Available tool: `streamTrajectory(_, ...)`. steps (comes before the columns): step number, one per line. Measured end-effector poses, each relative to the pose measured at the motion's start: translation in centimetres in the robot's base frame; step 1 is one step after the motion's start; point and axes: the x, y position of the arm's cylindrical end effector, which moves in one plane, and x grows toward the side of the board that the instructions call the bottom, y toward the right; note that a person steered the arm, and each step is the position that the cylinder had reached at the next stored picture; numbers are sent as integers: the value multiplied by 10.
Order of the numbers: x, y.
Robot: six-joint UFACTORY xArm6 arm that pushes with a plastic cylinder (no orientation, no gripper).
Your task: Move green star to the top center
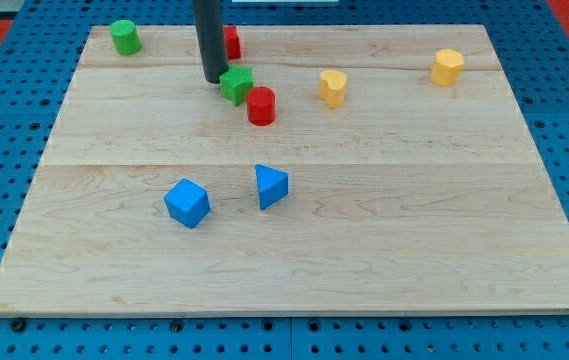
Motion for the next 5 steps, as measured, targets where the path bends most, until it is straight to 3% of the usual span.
streamTrajectory(1,27,-37)
streamTrajectory(2,44,-9)
streamTrajectory(3,10,61)
streamTrajectory(5,-3,105)
